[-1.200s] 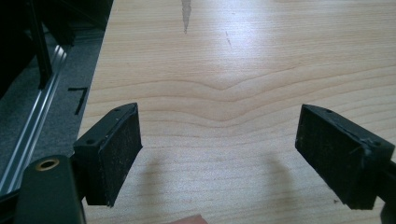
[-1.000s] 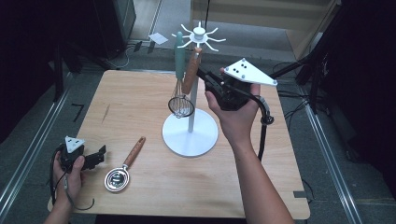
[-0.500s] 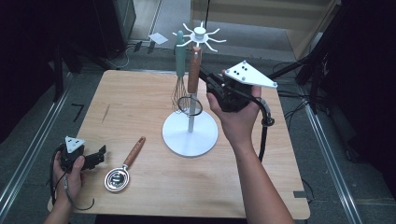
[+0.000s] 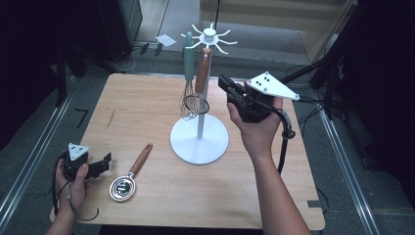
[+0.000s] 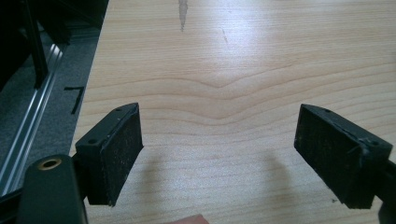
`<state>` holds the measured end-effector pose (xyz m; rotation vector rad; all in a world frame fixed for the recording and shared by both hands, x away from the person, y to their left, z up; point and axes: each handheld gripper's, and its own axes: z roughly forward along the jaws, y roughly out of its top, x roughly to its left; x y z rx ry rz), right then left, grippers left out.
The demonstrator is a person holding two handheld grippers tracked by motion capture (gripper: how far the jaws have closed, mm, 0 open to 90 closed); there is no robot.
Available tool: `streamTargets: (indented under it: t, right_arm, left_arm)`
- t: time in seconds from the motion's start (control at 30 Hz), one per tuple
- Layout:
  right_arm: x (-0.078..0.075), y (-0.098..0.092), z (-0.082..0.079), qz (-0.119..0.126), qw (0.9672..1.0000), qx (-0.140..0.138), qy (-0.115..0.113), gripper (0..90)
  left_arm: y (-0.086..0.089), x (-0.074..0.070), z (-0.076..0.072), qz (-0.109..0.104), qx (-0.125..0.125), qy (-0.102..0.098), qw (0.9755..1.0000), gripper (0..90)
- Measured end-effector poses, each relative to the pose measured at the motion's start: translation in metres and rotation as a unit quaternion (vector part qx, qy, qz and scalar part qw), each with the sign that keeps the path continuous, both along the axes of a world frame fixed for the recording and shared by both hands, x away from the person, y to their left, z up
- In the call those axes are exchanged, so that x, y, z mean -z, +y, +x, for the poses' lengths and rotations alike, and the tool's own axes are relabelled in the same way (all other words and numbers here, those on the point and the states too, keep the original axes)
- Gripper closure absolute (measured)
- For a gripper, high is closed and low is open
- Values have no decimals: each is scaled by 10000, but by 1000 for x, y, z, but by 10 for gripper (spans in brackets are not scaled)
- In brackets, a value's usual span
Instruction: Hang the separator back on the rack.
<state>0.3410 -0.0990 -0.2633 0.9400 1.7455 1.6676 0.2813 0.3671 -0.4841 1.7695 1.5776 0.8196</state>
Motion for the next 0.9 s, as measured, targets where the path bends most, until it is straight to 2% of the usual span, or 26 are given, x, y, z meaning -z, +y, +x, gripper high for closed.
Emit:
streamTargets:
  t: [0.3,0.37,0.43,0.5,0.7,0.77,0.8,0.83,0.9]
  right_arm:
    - [6,-5,-3,2,10000,22,57,877]
    - [9,-7,-4,9,10000,48,78,865]
    - [13,-9,-4,-16,9999,76,106,845]
    - [18,-13,-6,-32,9997,145,168,803]
    - [38,-28,-10,-50,9985,481,259,693]
    - [47,-34,-12,-53,9980,538,334,672]
    - [51,-37,-13,-55,9977,568,368,658]
    - [55,-39,-14,-45,9973,609,403,637]
    - [64,-44,-16,-64,9966,678,456,616]
  left_arm:
    - [0,0,-1,9,33,39,10000,160]
    - [1,-1,-2,-47,66,-1,10000,160]
    - [3,-1,-2,-93,52,90,9999,161]
    - [5,-1,-2,-179,105,109,9997,162]
    - [7,-5,-4,-395,149,-16,9991,186]
    - [9,-8,-6,-661,274,-69,9974,240]
    - [8,-9,-6,-700,315,-100,9970,289]
    - [6,-9,-6,-717,366,-84,9967,301]
    - [0,-9,-7,-645,480,-27,9968,262]
